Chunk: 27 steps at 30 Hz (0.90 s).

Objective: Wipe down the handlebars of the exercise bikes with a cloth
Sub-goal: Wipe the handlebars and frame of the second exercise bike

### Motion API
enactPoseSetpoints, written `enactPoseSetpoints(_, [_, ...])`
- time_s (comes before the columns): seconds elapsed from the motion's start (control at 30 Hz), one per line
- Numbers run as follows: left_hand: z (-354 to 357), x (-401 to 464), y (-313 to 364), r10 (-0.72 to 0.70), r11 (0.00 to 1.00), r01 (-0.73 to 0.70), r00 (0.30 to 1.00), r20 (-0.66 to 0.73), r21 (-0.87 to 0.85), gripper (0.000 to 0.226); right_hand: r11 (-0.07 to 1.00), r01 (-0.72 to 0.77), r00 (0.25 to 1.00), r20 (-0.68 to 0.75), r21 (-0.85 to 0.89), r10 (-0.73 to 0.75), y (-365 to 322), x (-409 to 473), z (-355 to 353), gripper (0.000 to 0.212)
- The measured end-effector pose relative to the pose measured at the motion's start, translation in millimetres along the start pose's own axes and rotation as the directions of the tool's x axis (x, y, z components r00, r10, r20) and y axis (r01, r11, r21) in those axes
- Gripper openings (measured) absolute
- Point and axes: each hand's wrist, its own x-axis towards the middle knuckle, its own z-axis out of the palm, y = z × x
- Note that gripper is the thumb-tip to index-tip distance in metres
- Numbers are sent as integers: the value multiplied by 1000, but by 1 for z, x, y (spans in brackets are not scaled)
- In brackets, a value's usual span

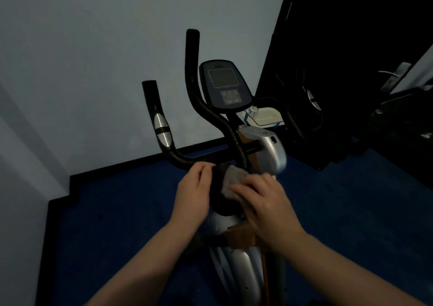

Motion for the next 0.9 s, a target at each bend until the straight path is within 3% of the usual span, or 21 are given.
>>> enactPoseSetpoints(0.27, [0,-2,2,-16,1000,16,1000,3,-24,25,994,-100,993,-56,38,102,-6,43,-2,34])
enactPoseSetpoints(0.5, [0,-2,-1,-12,1000,12,1000,1,-16,26,987,-104,989,-94,123,116,1,-23,-1,36])
enactPoseSetpoints(0.63, [3,-2,-1,-24,999,23,999,-21,-27,27,865,-302,903,-171,401,394,11,18,-14,21])
enactPoseSetpoints(0.77, [7,-4,-1,-5,1000,4,999,-53,-31,30,732,-500,859,160,462,486,7,56,4,22])
enactPoseSetpoints(0.9, [7,-3,-1,19,999,-21,999,-50,-45,30,702,-517,799,-17,490,601,-8,16,14,21])
